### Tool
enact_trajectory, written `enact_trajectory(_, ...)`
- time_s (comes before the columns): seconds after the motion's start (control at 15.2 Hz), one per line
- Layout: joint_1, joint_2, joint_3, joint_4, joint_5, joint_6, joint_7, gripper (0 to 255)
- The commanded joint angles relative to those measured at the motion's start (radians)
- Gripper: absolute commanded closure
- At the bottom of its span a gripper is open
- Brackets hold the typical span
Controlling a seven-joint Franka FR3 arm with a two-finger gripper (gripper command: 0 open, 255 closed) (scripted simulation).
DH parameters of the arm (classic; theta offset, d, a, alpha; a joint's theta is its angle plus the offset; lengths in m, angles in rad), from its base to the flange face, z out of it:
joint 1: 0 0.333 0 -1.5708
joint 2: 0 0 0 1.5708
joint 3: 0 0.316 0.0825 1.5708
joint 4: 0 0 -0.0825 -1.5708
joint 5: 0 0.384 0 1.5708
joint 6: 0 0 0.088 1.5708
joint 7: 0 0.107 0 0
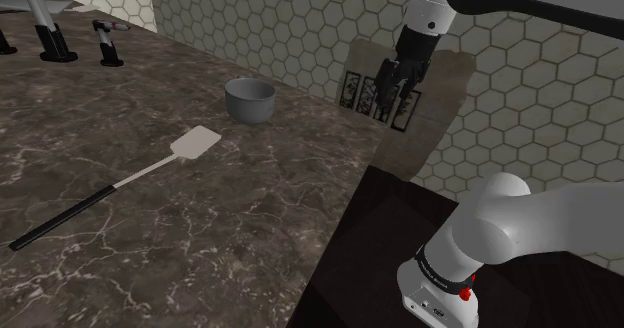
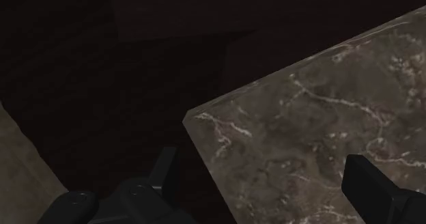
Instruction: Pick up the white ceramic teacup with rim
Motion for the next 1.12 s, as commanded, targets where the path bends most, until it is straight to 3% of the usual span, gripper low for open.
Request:
enact_trajectory(0.0, 0.0, 0.0, 0.0, 0.0, 0.0, 0.0, 0.0, 0)
enact_trajectory(0.53, 0.048, 0.237, 0.104, 0.155, 0.083, 0.082, 0.104, 0)
enact_trajectory(1.06, 0.081, 0.494, 0.199, 0.378, 0.115, 0.123, 0.204, 0)
